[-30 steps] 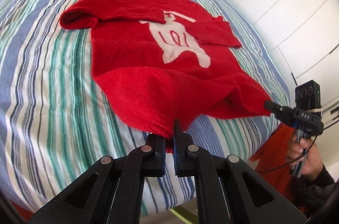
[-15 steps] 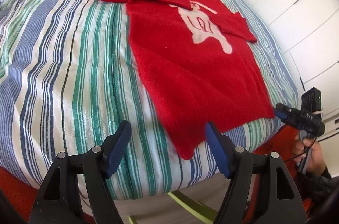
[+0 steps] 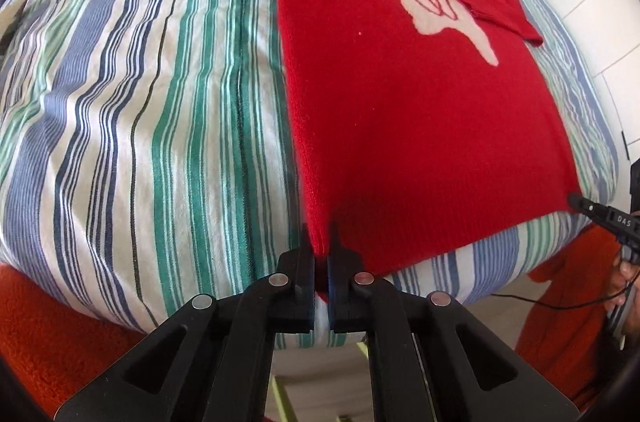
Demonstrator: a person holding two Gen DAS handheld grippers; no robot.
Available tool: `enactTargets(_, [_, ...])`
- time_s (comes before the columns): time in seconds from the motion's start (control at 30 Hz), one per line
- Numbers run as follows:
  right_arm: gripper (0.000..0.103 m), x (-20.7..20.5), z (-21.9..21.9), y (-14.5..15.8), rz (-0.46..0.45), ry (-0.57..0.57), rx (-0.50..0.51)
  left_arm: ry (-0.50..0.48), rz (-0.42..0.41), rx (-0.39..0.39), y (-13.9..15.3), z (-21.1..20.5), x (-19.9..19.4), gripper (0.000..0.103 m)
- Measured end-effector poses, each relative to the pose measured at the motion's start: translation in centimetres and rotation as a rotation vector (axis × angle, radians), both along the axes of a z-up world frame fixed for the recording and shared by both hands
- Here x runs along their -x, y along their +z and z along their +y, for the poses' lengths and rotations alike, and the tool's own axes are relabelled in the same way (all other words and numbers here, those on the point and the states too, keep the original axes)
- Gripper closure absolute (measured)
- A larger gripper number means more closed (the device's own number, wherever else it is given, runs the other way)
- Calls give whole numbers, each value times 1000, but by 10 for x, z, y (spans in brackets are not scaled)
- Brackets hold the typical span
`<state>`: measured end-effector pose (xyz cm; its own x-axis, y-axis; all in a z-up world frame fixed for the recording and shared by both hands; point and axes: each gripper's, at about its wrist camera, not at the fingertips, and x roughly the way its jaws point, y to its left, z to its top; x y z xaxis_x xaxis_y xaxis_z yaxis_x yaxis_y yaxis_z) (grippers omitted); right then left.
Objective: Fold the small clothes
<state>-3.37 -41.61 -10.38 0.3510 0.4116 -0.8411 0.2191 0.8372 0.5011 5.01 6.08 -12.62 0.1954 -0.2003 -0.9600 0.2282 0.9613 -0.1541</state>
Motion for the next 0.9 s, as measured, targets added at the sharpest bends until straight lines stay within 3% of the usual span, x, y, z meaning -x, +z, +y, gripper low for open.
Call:
enactTargets(0.13, [99, -7, 11, -30, 57, 20, 77, -51, -37, -147, -9, -20, 7, 98])
enactTargets(0.3, [99, -9, 16, -25, 35, 44, 146, -53, -68, -205, -9, -28, 10, 92])
enactTargets(0.37, [100, -9, 17, -25, 25, 54, 172, -46, -80, -232, -6, -32, 11, 74])
enactTargets(0.43, [93, -6, 22, -20, 5, 73, 203, -18, -87, -282, 0, -29, 13, 16])
enactTargets(0.47, [86, -5, 24, -17, 0, 84, 213, -3, -94, -302, 2, -25, 16, 10])
enactTargets(0.6, [54, 2, 29, -2, -2, 114, 231, 19, -115, -348, 20, -7, 29, 14])
enactTargets(0.7, [54, 13, 24, 19, -8, 118, 298, 82, -225, -347, 52, 8, 31, 15])
enactTargets(0.8, [54, 16, 28, 55, -91, 147, 436, 90, -327, -240, 85, 1, 22, 13])
enactTargets(0.9, [53, 0, 46, 75, -183, 209, 446, 32, -385, -153, 88, -27, 4, 11])
